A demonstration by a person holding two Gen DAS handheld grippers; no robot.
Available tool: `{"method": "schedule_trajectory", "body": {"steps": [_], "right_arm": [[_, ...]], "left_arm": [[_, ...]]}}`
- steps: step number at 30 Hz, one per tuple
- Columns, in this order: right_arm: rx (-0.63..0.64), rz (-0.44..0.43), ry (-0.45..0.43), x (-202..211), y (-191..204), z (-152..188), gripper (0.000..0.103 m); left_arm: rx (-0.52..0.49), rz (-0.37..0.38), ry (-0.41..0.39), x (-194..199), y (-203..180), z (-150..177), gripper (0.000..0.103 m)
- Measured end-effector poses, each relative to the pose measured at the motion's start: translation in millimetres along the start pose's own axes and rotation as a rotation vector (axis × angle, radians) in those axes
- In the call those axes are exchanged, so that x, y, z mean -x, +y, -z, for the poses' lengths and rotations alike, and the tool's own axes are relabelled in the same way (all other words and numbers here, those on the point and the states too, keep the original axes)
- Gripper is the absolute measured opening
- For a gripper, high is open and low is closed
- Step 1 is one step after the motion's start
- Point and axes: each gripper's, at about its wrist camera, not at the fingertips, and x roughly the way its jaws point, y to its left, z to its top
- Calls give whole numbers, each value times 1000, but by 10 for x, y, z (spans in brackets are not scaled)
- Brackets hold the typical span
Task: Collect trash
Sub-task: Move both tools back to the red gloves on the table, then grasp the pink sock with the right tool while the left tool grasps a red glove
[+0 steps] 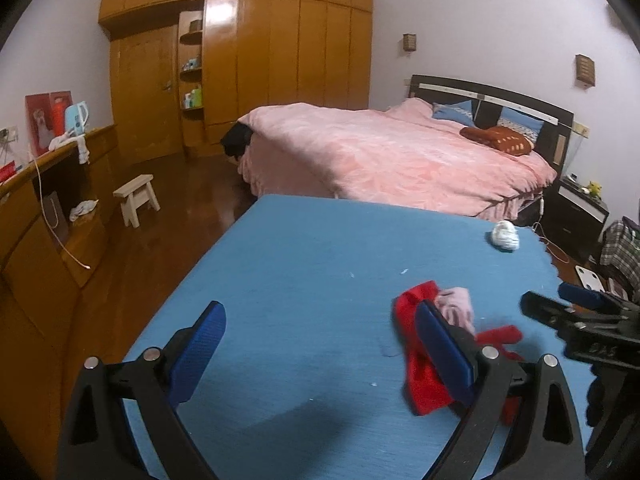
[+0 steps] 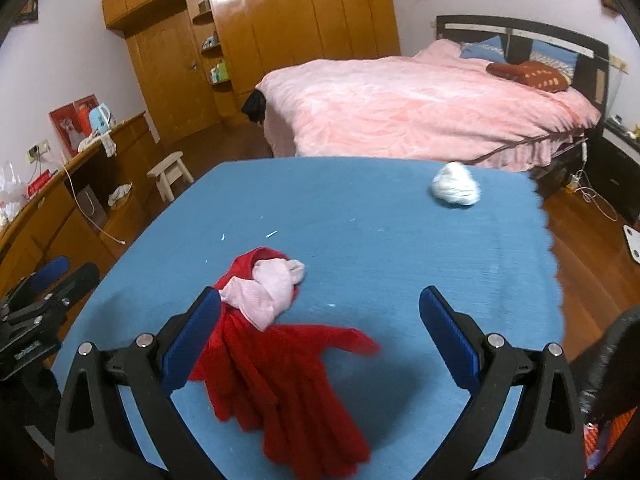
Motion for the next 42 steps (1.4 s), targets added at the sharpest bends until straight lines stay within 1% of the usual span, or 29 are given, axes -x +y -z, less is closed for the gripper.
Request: {"method": "schedule_trajectory", "body": {"steps": [6, 15, 17, 18, 20, 22, 24, 27, 33, 39, 42], "right_arm": [[11, -8, 47, -334, 161, 18, 96], [31, -16, 92, -607, 274, 44, 95], [33, -30, 104, -648, 294, 52, 86], [34, -38, 111, -664, 297, 51, 78], [33, -64, 134, -707, 302, 47, 71], [37, -99, 152, -733, 323, 51, 55], [43, -132, 170, -744, 352, 59, 48], [43, -150, 171, -714, 349, 67, 38], [12, -160, 139, -523, 225, 8, 37], [-32, -125, 109, -334, -34, -33, 37], [-44, -101, 100, -258, -163, -28, 37]], "left_arm": [[8, -5, 11, -87, 74, 34, 94], [28, -6, 26, -185, 147, 80, 94], [33, -7, 29, -207, 153, 78, 94], [34, -6, 30, -216, 155, 79, 94], [32, -6, 31, -222, 161, 82, 94], [32, -4, 33, -234, 166, 83, 94], [34, -3, 34, -240, 168, 85, 94], [35, -1, 37, -241, 162, 85, 94], [25, 9, 44, -261, 84, 87, 94], [11, 42, 58, -323, -115, 87, 94], [-14, 67, 77, -406, -280, 99, 94]]}}
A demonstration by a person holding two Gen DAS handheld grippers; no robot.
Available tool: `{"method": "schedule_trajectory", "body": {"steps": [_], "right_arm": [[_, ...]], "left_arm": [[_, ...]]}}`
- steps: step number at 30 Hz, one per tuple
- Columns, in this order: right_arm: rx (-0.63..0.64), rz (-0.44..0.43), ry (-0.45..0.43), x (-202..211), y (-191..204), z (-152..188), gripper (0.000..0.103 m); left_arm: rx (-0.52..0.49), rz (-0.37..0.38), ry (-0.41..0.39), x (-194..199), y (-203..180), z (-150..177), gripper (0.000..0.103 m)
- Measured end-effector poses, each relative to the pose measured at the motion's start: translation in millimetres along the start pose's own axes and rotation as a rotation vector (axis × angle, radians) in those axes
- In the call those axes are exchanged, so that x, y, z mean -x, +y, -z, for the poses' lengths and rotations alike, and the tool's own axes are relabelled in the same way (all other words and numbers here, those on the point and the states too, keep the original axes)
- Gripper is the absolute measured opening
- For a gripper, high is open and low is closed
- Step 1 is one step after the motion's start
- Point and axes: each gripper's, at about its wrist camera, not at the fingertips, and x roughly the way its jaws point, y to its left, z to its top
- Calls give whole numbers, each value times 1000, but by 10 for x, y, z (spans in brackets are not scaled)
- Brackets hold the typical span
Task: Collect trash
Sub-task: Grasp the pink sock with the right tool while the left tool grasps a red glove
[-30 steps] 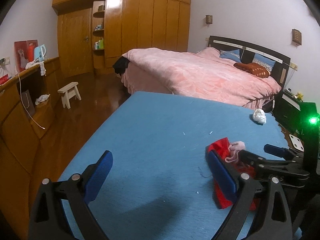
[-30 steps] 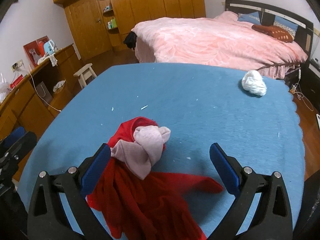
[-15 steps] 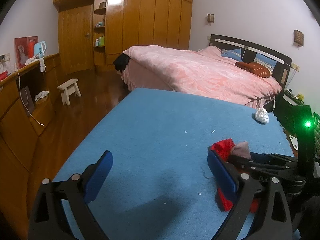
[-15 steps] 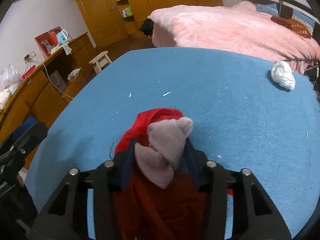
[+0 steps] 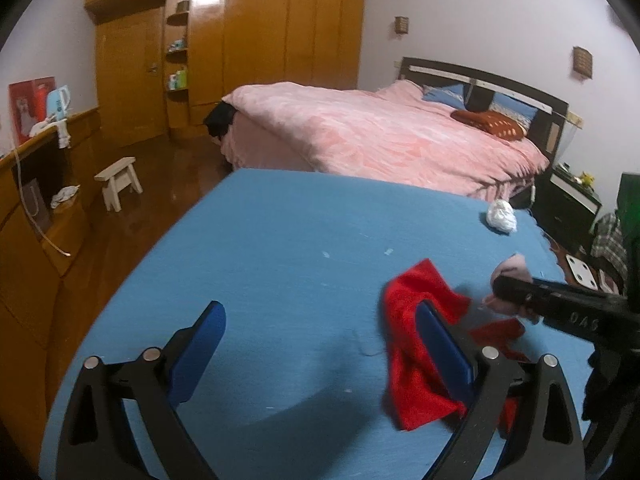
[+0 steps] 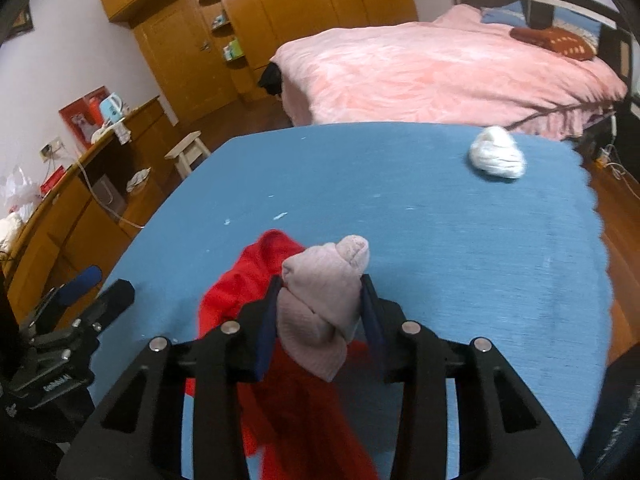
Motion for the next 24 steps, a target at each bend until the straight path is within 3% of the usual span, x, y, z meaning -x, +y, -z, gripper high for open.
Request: {"method": "schedule_trajectory", "body": {"steps": [5, 13, 19, 21, 24], "right_arm": [[-34, 33, -10, 133, -223, 53, 37], [-55, 64, -4, 245, -435, 194, 37], [-67, 64, -6, 297, -496, 220, 37], [-68, 63, -7, 309, -501, 223, 37], [-59, 64, -10, 339, -475, 228, 37]], "left_arm": [[-28, 43, 27, -173, -224, -10, 92], [-63, 96, 110, -529, -487, 22, 75], [-57, 155, 180, -663, -541, 52, 48], [-61, 166, 198, -692, -551, 62, 29], [-67, 172, 194, -673, -576, 64, 15]]}}
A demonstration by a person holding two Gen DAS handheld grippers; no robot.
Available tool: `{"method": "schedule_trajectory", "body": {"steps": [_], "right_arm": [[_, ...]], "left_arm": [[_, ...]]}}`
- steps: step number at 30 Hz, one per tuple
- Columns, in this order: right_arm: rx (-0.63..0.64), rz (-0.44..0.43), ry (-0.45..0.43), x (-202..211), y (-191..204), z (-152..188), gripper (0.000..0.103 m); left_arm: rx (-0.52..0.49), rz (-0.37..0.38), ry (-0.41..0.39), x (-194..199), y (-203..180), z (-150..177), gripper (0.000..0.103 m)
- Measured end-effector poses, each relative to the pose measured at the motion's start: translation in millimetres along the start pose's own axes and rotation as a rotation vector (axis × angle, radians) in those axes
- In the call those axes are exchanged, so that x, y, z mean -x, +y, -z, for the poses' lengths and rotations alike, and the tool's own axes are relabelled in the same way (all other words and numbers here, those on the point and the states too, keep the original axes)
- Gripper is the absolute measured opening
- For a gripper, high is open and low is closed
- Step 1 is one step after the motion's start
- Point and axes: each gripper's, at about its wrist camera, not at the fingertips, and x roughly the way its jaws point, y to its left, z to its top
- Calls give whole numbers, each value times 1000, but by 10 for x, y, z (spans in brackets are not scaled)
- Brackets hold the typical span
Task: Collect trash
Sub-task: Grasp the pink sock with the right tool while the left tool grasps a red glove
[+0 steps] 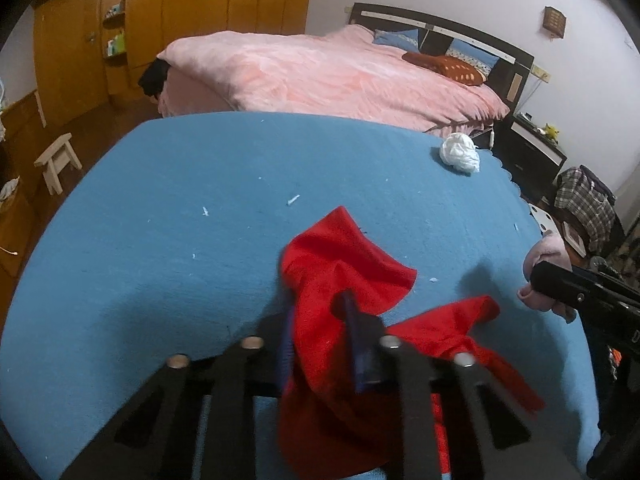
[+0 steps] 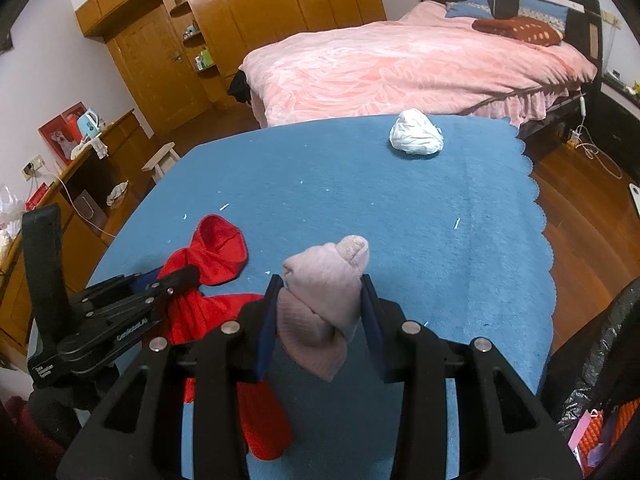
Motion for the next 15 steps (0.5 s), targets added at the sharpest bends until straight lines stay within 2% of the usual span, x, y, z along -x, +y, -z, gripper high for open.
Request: {"method": "schedule_trajectory", "body": {"steps": [3, 15], "right_arm": [[4, -2, -5, 38, 12, -9, 37], [8, -20, -67, 395, 26, -110, 37]], "left_arm": [[0, -13, -28, 80, -9, -14, 10], [-11, -10, -174, 681, -148, -283, 9]]}}
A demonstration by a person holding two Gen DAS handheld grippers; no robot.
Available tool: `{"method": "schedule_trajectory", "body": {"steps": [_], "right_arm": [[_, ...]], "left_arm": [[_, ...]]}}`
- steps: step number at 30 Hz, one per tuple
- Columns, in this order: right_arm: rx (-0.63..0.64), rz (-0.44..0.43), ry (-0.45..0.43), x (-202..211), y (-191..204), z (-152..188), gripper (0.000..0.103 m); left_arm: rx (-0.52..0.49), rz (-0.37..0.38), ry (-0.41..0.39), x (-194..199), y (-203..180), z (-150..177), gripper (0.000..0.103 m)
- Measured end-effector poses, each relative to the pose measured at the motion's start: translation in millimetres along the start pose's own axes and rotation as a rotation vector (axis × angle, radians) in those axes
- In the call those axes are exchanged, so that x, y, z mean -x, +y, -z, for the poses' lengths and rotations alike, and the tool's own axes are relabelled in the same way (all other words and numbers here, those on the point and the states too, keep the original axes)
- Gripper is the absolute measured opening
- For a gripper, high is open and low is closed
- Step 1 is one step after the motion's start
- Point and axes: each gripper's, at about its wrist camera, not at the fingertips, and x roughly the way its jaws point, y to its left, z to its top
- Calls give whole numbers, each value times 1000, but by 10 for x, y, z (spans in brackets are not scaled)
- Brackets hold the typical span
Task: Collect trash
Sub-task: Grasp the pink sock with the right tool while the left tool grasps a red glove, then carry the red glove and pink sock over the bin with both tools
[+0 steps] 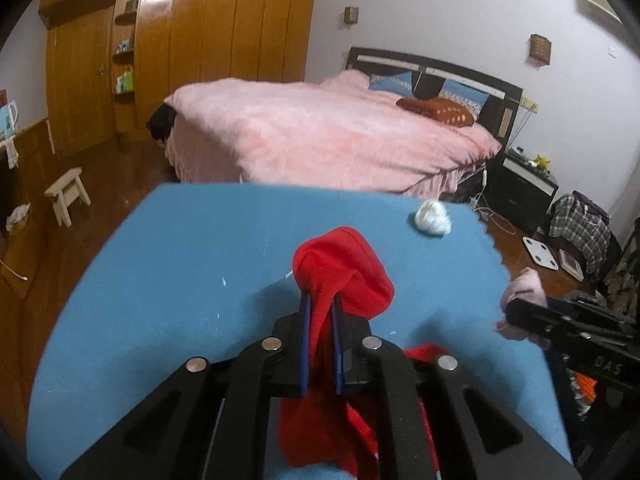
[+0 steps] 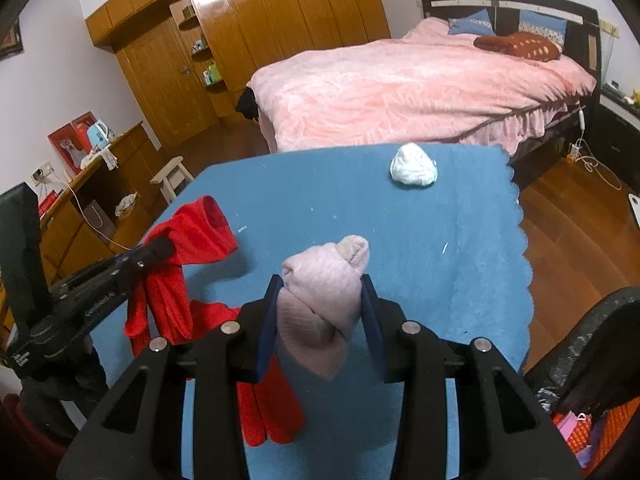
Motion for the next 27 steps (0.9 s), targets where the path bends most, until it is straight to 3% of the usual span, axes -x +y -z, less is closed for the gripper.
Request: {"method": "schedule_trajectory", "body": {"steps": [13, 27], "right_arm": [[25, 15, -87, 542, 1, -97, 37], [26, 66, -157, 1194, -174, -25, 37]], "left_arm": [[-38, 13, -74, 476, -371, -147, 9], [-64, 90, -95, 770, -879, -93, 9]]}}
